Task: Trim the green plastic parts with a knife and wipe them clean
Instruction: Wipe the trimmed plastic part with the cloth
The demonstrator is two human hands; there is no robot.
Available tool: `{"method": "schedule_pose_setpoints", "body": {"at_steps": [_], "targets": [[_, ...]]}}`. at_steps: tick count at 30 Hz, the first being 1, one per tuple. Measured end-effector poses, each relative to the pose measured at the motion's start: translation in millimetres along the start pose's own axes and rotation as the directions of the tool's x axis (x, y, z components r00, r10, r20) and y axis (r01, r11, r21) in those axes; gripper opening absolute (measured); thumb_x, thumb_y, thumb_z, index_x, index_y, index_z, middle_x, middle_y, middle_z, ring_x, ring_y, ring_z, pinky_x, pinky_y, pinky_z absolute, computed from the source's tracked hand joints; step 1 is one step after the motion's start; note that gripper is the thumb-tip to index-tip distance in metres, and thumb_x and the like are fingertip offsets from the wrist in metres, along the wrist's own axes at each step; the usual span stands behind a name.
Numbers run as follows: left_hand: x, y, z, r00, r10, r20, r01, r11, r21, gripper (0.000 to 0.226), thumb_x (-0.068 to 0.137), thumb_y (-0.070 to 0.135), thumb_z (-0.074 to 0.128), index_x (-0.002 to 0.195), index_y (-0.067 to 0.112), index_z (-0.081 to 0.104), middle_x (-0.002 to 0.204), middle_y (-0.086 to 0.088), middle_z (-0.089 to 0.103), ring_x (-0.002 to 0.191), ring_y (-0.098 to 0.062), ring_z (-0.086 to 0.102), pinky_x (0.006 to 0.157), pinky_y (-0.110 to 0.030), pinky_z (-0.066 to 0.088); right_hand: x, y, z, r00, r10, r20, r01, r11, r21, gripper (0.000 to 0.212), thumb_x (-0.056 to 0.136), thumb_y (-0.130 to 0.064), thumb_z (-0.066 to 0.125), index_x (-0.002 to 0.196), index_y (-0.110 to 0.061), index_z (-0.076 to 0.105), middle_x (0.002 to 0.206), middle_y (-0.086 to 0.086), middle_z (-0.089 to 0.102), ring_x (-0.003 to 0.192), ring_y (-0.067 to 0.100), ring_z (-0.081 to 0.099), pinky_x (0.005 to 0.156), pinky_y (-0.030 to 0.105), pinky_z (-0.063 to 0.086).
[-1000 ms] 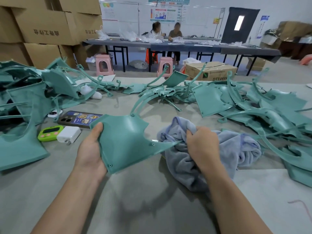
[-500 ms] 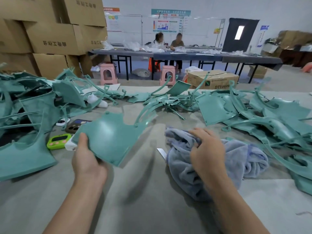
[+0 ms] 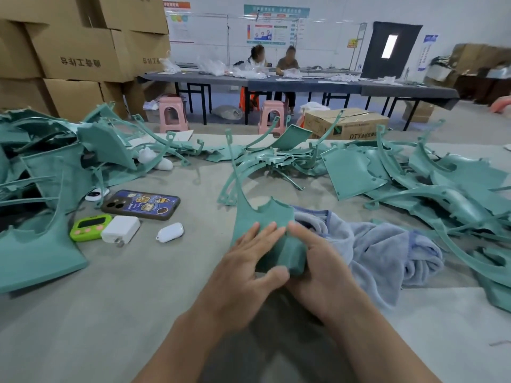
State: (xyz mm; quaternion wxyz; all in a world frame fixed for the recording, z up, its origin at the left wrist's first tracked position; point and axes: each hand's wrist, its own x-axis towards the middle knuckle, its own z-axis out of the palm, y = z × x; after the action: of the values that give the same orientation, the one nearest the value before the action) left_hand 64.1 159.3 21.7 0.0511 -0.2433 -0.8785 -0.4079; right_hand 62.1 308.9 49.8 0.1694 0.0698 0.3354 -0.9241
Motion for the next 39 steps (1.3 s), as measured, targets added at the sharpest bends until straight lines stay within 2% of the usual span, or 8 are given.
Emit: {"method": "schedule_pose_setpoints", "body": {"at_steps": [5,9,13,17,20,26,31,39], "targets": [[8,-21,-4,0.912,-0.191,-0.363,0.194,0.981,-0.028,0.076,0.091,0.051,0.064,0.156,0.038,0.028,0.161,0.019,0.033,0.147,-0.004,0.032,0.118,-0.024,0.028,8,-2,-7,0.993,-0.096,-0.071,0.078,0.972,-0.22,0.042,0.082,0.001,0.056,0.121,-0.006,0.071,0.12,0.022,0.072,0.111,0.04,0.068,0.098,0.051,0.052],[7,-30,-20,0.88,-0.221,-0.421,0.047,0.921,-0.386,0.032,0.095,0.04,0.057,0.126,0.046,0.062,0.098,0.015,0.077,0.092,-0.011,0.074,0.082,-0.031,0.059,6,1,-6,0.989,-0.145,-0.036,0.12,0.914,-0.388,0.023,0.077,0.002,0.066,0.095,-0.002,0.08,0.104,0.022,0.076,0.082,0.031,0.076,0.067,0.034,0.062],[7,-29,-21,0.696,-0.442,-0.566,0.038,0.81,-0.586,0.033,0.094,0.038,0.049,0.073,0.023,0.068,0.057,0.01,0.057,0.052,-0.012,0.05,0.05,-0.027,0.044,-2,2,-2,0.976,-0.211,-0.049,0.144,0.8,-0.583,0.017,0.093,-0.006,0.067,0.084,-0.006,0.082,0.091,0.018,0.078,0.069,0.023,0.076,0.054,0.025,0.056],[3,-33,-35,0.566,-0.64,-0.52,0.023,0.643,-0.765,0.046,0.097,0.043,0.048,0.068,0.017,0.071,0.04,0.001,0.032,0.035,-0.015,0.027,0.043,-0.024,0.023,-14,-12,6,0.959,-0.228,-0.172,0.066,0.762,-0.644,0.026,0.093,-0.034,0.071,0.071,-0.021,0.077,0.071,0.004,0.074,0.051,0.017,0.064,0.047,0.021,0.041],[-4,-26,-35,0.617,-0.595,-0.515,-0.022,0.642,-0.767,0.043,0.087,0.048,0.052,0.074,0.016,0.075,0.045,0.001,0.042,0.042,-0.013,0.035,0.046,-0.029,0.029,-26,-18,4,0.949,-0.235,-0.212,0.069,0.807,-0.586,0.023,0.093,-0.034,0.07,0.077,-0.02,0.076,0.073,0.009,0.07,0.052,0.023,0.059,0.05,0.027,0.041],[-26,37,-5,0.928,-0.273,-0.254,-0.046,0.59,-0.806,0.023,0.086,0.029,0.062,0.098,0.015,0.077,0.096,-0.005,0.077,0.082,-0.018,0.07,0.07,-0.029,0.056,-92,-9,-14,0.925,-0.349,-0.152,0.16,0.719,-0.676,0.024,0.096,-0.017,0.067,0.075,-0.009,0.076,0.081,0.011,0.076,0.067,0.025,0.068,0.061,0.035,0.051],[-51,96,36,0.958,-0.271,-0.094,0.08,0.569,-0.819,0.021,0.09,0.011,0.063,0.101,0.022,0.078,0.097,-0.008,0.079,0.083,-0.022,0.075,0.067,-0.033,0.062,-183,1,-61,0.935,-0.336,-0.114,0.233,0.822,-0.519,0.017,0.088,-0.013,0.069,0.099,-0.013,0.082,0.108,0.017,0.077,0.094,0.025,0.076,0.078,0.029,0.06],[-118,185,144,0.913,0.096,0.395,0.229,0.683,-0.694,0.023,0.088,0.03,0.056,0.093,0.018,0.075,0.087,-0.012,0.077,0.072,-0.018,0.068,0.061,-0.033,0.055,-352,52,-156,0.919,-0.262,-0.296,0.205,0.956,-0.208,0.067,0.066,-0.011,0.09,0.126,0.005,0.066,0.127,0.025,0.068,0.107,0.034,0.072,0.091,0.042,0.059]]}}
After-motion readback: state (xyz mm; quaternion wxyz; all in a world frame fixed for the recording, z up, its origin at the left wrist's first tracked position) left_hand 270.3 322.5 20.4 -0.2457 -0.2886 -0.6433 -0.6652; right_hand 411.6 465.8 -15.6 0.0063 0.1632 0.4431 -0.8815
